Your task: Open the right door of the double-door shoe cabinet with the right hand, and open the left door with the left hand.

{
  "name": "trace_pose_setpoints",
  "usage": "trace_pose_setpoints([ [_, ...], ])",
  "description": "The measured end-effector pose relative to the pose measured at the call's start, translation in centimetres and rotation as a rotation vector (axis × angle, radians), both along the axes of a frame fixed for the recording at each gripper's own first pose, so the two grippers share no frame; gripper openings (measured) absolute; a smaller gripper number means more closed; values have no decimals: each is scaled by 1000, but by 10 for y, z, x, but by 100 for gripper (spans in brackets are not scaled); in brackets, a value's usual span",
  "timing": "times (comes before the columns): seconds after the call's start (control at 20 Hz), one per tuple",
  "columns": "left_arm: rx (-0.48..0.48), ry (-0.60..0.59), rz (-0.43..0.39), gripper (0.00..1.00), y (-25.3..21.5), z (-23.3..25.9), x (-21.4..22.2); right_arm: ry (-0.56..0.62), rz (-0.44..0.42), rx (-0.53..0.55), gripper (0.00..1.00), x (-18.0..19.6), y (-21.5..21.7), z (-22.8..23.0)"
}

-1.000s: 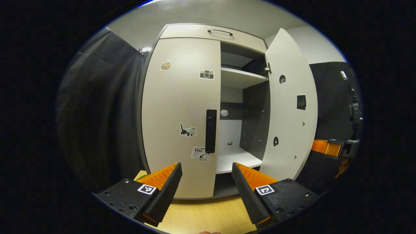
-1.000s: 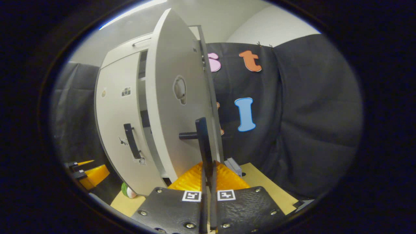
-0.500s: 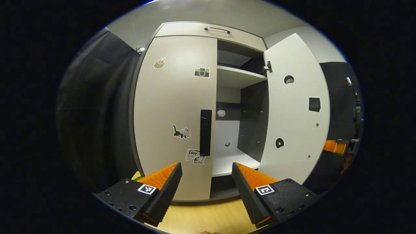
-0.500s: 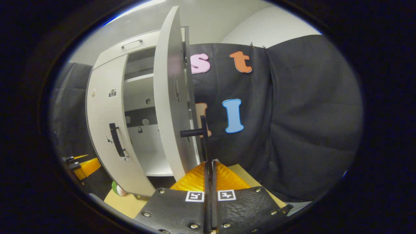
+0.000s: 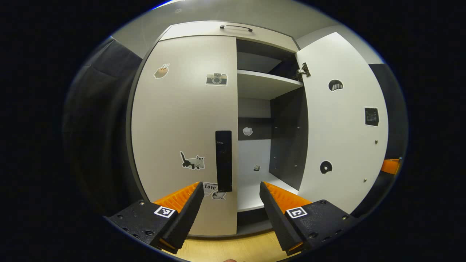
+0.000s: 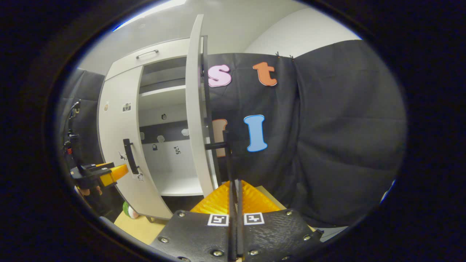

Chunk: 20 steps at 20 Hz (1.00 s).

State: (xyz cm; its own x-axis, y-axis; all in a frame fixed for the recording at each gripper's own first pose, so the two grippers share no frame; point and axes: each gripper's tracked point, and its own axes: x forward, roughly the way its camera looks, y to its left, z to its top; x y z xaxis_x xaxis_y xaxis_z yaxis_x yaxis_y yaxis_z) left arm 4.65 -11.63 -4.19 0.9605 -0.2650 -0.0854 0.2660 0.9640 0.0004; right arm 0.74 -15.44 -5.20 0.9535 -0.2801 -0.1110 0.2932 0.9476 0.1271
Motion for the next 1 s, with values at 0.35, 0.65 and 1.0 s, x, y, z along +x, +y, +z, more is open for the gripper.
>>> trace_pose_setpoints([
  [0.35, 19, -4, 23, 94, -6, -1, 42, -7, -82, 7, 1, -35, -25, -4],
  [0.65, 38, -18, 58, 92, -9, -4, 61, 11, -114, -22, 1, -46, -30, -11],
  [1.0, 79, -59, 89, 84, -4, 2, 74, 30, -128, -5, 1, -47, -28, -25],
])
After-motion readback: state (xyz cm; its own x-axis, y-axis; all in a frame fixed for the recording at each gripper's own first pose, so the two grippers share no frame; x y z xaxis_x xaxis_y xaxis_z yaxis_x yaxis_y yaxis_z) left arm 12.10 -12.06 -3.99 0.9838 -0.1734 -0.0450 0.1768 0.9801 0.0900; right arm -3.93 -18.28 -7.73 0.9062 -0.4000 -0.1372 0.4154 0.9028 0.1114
